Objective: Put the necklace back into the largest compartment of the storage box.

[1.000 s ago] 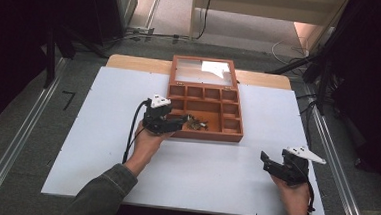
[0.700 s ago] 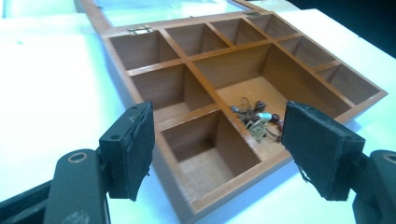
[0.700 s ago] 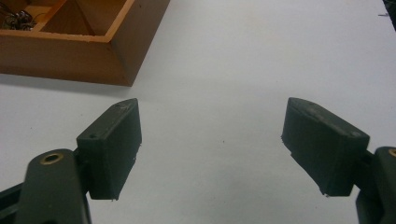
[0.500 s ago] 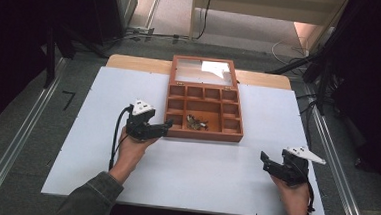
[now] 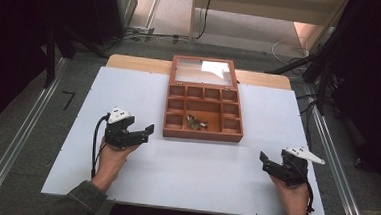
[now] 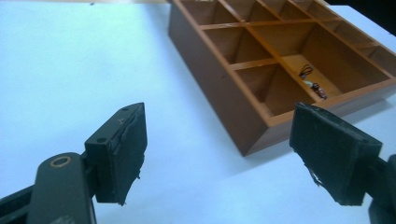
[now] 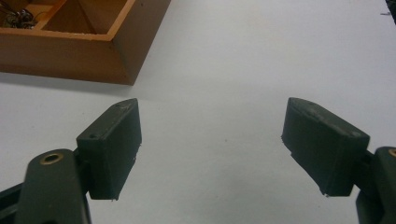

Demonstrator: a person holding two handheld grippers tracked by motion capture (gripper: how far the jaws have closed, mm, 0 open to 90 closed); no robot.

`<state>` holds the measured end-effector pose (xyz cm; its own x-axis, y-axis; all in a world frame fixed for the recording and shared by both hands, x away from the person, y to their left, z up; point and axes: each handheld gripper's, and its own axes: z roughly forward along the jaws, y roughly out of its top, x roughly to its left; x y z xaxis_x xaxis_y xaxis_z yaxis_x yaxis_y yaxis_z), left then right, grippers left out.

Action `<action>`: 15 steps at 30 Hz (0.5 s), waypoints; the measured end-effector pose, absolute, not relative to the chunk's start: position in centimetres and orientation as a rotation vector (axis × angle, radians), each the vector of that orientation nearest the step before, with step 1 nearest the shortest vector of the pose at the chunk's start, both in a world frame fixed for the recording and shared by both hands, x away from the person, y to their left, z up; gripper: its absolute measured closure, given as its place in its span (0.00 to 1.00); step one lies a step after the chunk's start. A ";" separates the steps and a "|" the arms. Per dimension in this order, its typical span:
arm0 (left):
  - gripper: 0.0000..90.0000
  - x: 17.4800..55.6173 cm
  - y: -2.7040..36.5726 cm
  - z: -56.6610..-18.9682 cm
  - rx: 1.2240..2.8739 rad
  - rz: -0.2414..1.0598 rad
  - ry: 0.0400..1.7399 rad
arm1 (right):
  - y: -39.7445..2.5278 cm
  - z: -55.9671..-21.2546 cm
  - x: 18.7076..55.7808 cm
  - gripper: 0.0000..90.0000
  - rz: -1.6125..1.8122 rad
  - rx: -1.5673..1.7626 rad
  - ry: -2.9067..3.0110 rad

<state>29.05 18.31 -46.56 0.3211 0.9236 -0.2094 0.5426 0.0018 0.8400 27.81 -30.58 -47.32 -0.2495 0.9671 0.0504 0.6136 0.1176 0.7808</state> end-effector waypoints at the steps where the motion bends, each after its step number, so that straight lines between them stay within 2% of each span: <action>1: 0.20 28.9 18.5 -46.6 1.666 0.520 1.349 | -30.6 -47.3 27.8 0.20 0.973 1.526 1.925; 15: 0.20 27.3 20.5 -47.3 1.651 0.545 1.386 | -30.6 -47.3 27.8 0.20 0.974 1.527 1.923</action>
